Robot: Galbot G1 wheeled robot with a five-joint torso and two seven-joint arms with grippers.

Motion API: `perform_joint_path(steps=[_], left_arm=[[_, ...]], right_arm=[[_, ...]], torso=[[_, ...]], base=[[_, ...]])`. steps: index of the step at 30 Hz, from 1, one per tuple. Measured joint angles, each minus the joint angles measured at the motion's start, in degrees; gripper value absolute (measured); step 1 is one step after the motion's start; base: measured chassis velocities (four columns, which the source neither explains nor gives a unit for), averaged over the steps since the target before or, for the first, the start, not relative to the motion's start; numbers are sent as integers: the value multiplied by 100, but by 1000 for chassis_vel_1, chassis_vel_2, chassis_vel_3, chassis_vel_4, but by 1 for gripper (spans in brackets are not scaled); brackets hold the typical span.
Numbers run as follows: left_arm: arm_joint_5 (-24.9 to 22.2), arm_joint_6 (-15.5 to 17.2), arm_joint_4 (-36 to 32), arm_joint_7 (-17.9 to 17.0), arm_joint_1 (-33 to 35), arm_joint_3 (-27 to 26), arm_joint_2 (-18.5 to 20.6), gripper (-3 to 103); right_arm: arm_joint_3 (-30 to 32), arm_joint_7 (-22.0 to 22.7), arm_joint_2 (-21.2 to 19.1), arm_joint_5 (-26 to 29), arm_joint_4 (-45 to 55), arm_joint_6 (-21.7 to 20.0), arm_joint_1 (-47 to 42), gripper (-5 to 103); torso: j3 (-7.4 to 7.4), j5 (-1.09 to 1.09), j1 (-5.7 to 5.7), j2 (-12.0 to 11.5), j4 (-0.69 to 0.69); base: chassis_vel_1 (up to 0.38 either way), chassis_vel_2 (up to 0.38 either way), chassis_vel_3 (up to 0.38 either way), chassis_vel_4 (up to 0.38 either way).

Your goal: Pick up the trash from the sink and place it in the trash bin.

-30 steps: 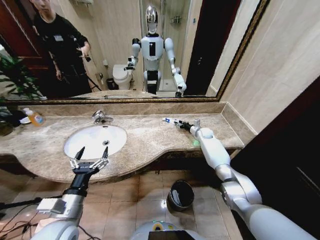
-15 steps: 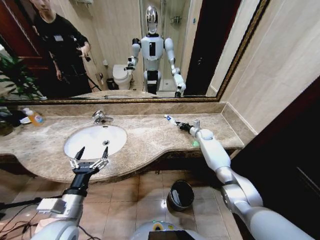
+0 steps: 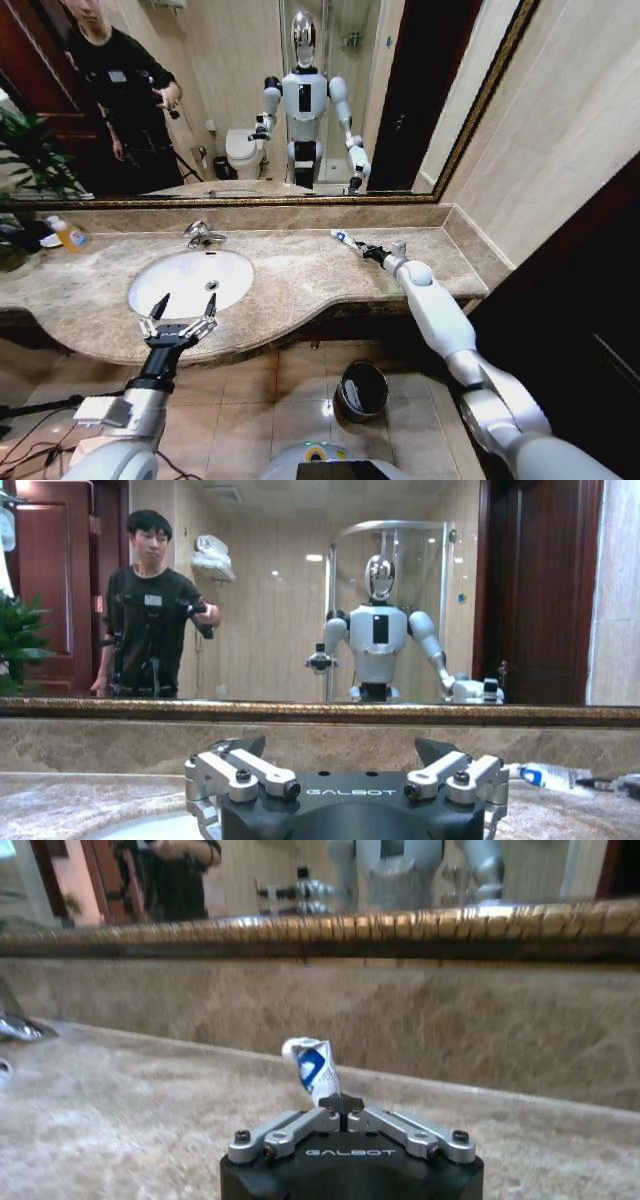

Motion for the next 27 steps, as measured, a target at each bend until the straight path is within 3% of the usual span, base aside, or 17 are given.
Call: perform_joint_path(steps=[11, 17, 27], left_arm=[[0, 0, 0, 0, 0, 0, 0, 100], [0, 0, -1, 1, 0, 0, 0, 100], [0, 0, -1, 1, 0, 0, 0, 100]], right_arm=[[327, 614, -638, 698, 1645, -203, -1034, 0], [819, 1273, -1033, 1017, 2941, -53, -2407, 0], [1457, 1696, -945, 1049, 4238, 64, -3662, 0]], torso=[[0, -2, 0, 0, 0], [0, 2, 0, 0, -1], [0, -1, 0, 0, 1]], base=[[0, 0, 0, 0], [0, 0, 0, 0], [0, 0, 0, 0]])
